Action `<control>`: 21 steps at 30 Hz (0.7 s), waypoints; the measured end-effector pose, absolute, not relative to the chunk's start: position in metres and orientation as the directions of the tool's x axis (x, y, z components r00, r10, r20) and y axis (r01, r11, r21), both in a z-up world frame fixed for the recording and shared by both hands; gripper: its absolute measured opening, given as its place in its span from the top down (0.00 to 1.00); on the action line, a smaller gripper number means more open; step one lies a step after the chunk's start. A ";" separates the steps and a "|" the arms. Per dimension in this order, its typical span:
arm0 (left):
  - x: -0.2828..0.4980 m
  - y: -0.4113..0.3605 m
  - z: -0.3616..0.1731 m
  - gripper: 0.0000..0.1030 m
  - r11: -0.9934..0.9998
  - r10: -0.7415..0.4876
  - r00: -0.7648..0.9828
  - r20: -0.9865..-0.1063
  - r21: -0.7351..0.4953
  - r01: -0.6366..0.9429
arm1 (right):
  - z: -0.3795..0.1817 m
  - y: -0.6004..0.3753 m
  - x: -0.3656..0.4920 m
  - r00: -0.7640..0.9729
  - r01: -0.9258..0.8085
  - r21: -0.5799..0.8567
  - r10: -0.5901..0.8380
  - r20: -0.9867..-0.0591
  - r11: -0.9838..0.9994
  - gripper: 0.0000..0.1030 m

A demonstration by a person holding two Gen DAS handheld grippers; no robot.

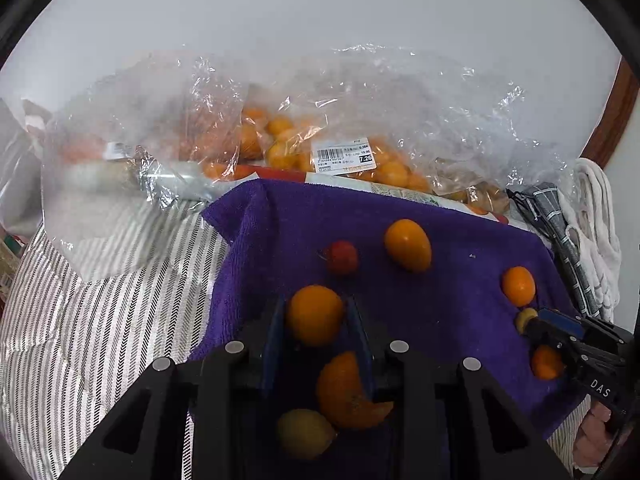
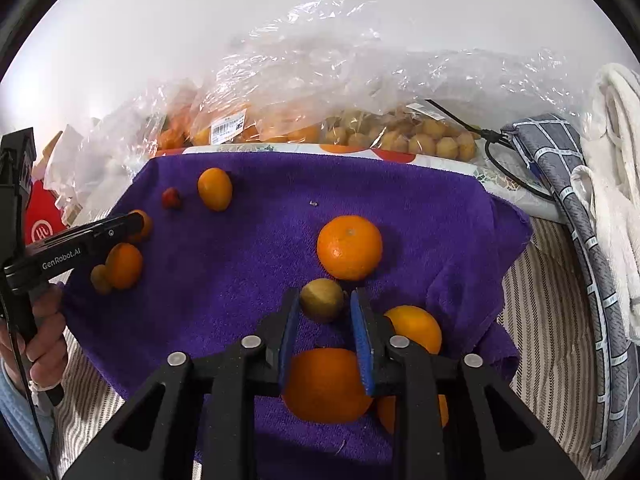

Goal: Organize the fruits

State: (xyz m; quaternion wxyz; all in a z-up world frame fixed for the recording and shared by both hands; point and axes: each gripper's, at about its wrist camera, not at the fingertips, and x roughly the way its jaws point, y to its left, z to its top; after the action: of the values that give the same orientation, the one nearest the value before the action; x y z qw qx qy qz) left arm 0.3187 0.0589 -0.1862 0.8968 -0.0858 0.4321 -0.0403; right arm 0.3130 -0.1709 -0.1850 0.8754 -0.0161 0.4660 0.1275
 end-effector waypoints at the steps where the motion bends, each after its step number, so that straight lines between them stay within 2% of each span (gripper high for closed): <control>1: 0.318 0.059 -0.185 0.70 0.982 -0.148 0.626 -0.766 -0.191 -0.001 | -0.184 -0.171 0.312 0.535 -0.236 0.090 0.207 -0.819 0.968 0.70; 10: 0.304 0.059 -0.163 0.62 0.990 -0.102 0.675 -0.731 -0.143 -0.005 | -0.171 -0.176 0.309 0.550 -0.204 0.109 0.206 -0.809 0.973 0.68; 14: 0.291 0.054 -0.139 0.59 0.995 -0.071 0.713 -0.697 -0.103 -0.003 | -0.149 -0.173 0.301 0.601 -0.182 0.081 0.176 -0.780 0.980 0.61; 17: 0.278 0.049 -0.124 0.54 0.992 -0.096 0.711 -0.697 -0.125 0.012 | -0.133 -0.167 0.288 0.606 -0.185 0.090 0.186 -0.773 0.979 0.60; 21: 0.251 0.039 -0.109 0.53 0.992 -0.124 0.697 -0.707 -0.112 0.063 | -0.114 -0.162 0.257 0.609 -0.215 0.063 0.184 -0.772 0.975 0.56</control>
State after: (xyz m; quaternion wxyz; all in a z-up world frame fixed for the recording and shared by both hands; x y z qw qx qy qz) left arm 0.2508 0.0386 -0.1095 0.9202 -0.0397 0.3861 -0.0510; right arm 0.2573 -0.1621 -0.1136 0.8967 -0.0182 0.4281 0.1114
